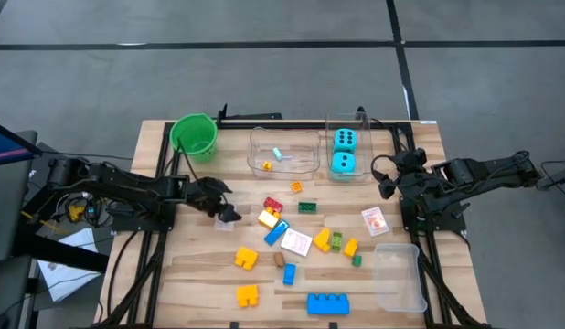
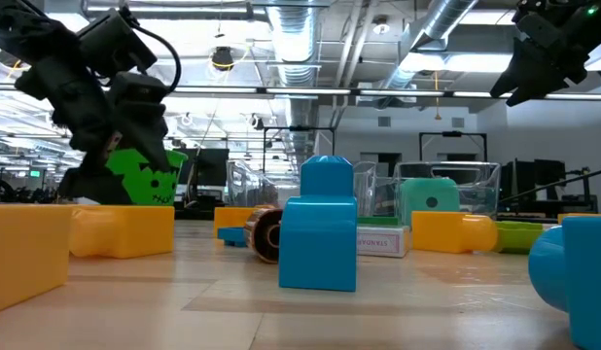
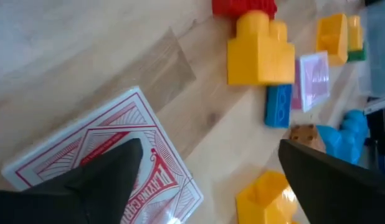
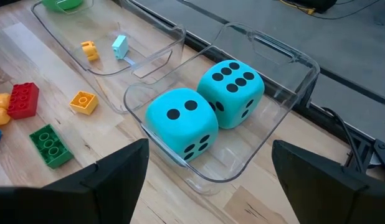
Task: Pick & Place Toys
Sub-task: Put the red deck of cards into the white bin
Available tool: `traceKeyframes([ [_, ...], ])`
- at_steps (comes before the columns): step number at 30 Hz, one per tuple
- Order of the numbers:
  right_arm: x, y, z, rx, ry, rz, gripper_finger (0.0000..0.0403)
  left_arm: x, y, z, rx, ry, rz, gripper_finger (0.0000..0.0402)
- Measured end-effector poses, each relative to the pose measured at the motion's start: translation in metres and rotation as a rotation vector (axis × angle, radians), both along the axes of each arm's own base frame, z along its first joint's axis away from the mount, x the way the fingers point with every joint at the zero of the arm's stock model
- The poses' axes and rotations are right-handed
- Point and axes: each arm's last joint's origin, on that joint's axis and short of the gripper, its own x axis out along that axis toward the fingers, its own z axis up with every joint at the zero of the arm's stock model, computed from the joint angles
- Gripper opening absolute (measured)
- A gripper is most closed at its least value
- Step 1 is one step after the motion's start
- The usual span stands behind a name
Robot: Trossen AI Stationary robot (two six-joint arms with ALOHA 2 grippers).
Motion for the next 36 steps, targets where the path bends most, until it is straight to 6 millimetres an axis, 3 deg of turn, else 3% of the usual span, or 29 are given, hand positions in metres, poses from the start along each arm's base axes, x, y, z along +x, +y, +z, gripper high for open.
traceKeyframes([
  [5, 0.0, 0.0, 0.0, 0.0, 0.001, 0.0, 0.0331, -0.002, 0.001, -0.003, 0.086, 0.019, -0.073, 0.0331],
  [10, 0.0, 0.0, 0.0, 0.0, 0.001, 0.0, 0.0331, 0.0, 0.007, -0.003, 0.311, 0.01, -0.094, 0.0298],
  [19, 0.0, 0.0, 0.0, 0.0, 0.0, 0.0, 0.0331, 0.008, 0.033, -0.008, 0.499, 0.001, -0.115, 0.0287],
  [27, 0.0, 0.0, 0.0, 0.0, 0.0, 0.0, 0.0331, 0.012, 0.047, 0.002, 0.578, -0.121, -0.114, 0.0317],
  [33, 0.0, 0.0, 0.0, 0.0, 0.0, 0.0, 0.0331, 0.002, 0.044, 0.008, 0.399, -0.114, -0.039, 0.0387],
  [36, 0.0, 0.0, 0.0, -0.001, 0.0, 0.0, 0.0331, -0.005, 0.041, 0.007, 0.297, -0.073, -0.015, 0.0391],
])
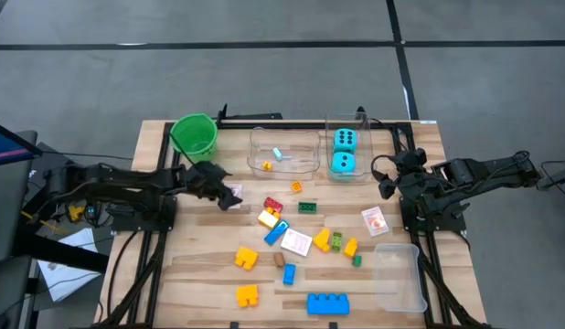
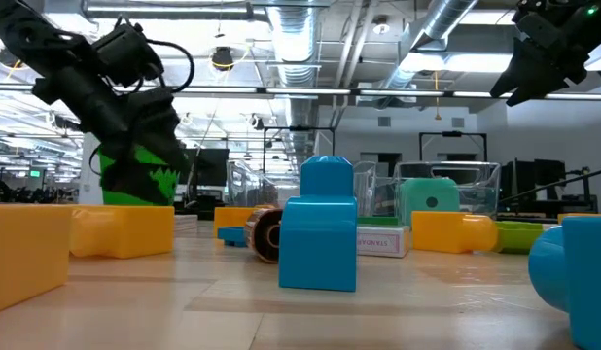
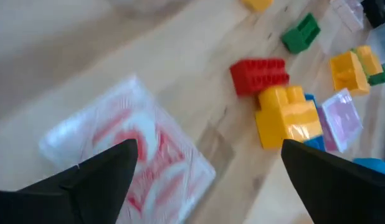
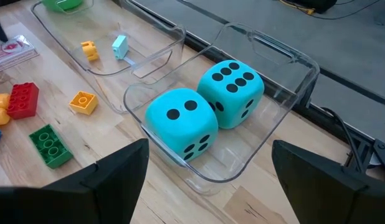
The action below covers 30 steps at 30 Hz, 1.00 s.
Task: Pick & Place Toys
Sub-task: Put the red deck of cards into the white bin
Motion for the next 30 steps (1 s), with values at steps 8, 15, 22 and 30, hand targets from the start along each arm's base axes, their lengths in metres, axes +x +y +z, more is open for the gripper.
traceKeyframes([
  [8, 0.0, 0.0, 0.0, -0.001, 0.0, 0.0, 0.0331, -0.01, -0.004, 0.004, -0.124, 0.098, 0.032, 0.0392],
  [15, 0.0, 0.0, 0.0, -0.001, 0.0, -0.001, 0.0331, -0.009, -0.003, 0.006, -0.109, 0.095, 0.039, 0.0395],
  [22, 0.0, 0.0, 0.0, -0.001, 0.0, -0.001, 0.0331, -0.011, -0.002, 0.001, -0.088, 0.141, 0.074, 0.0391],
  [30, 0.0, 0.0, 0.0, -0.001, 0.0, -0.001, 0.0331, -0.008, -0.002, -0.008, -0.1, 0.197, 0.081, 0.0396],
])
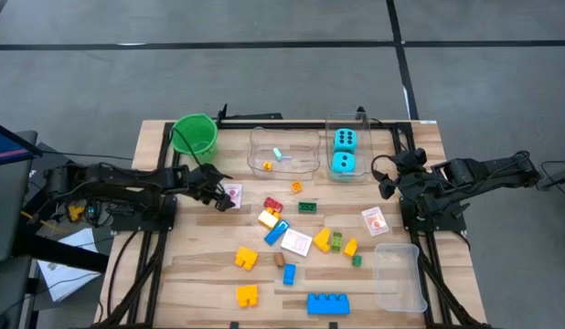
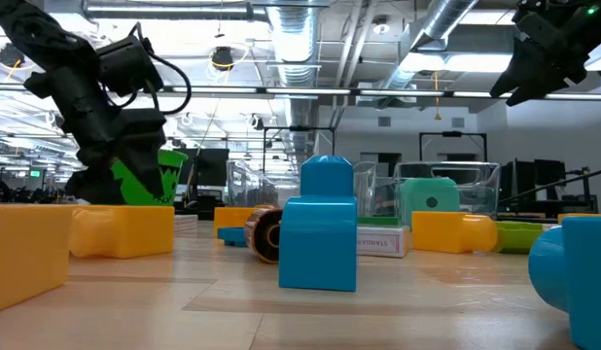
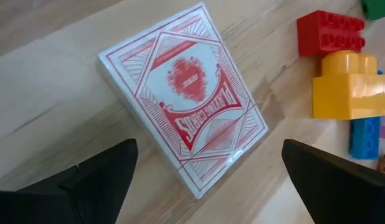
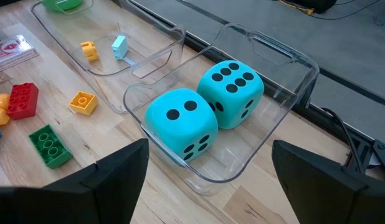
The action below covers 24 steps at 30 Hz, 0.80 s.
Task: Pick & Place Toys
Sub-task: Put the red deck of cards into the white bin
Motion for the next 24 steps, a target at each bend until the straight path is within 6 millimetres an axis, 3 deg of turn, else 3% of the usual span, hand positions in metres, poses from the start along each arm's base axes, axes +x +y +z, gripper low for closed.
traceKeyframes([
  [24, 0.0, 0.0, 0.0, 0.001, 0.001, 0.001, 0.0331, 0.0, 0.02, 0.01, -0.065, -0.149, 0.05, 0.04],
])
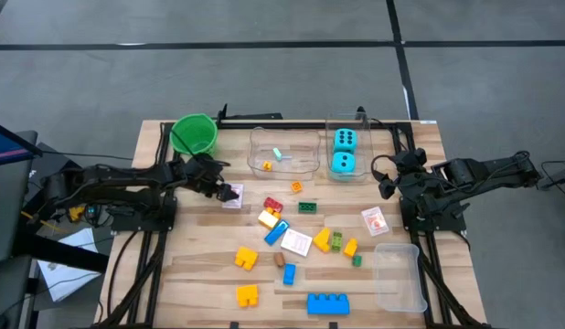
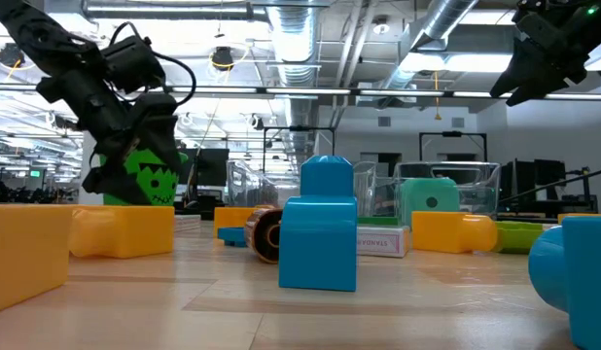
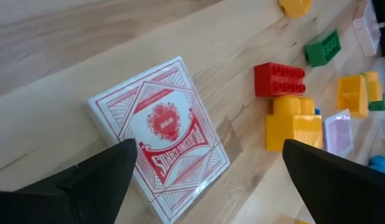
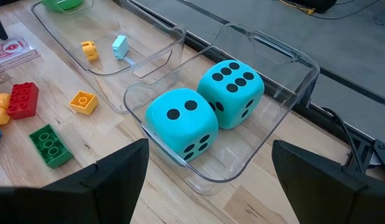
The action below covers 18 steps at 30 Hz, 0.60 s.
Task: Pick & Place Toys
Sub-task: Put the red deck of cards into the white bin
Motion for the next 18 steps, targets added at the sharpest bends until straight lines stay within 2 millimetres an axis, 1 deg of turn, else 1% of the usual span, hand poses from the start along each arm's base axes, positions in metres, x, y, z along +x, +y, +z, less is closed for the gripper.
traceKeyframes([
  [8, 0.0, 0.0, 0.0, 0.001, 0.0, 0.0, 0.0331, 0.0042, 0.0016, -0.0081, -0.027, 0.041, -0.003, 0.04],
  [18, 0.0, 0.0001, 0.0, 0.001, 0.001, 0.001, 0.0331, 0.0024, 0.0005, -0.0077, -0.041, 0.042, -0.004, 0.04],
])
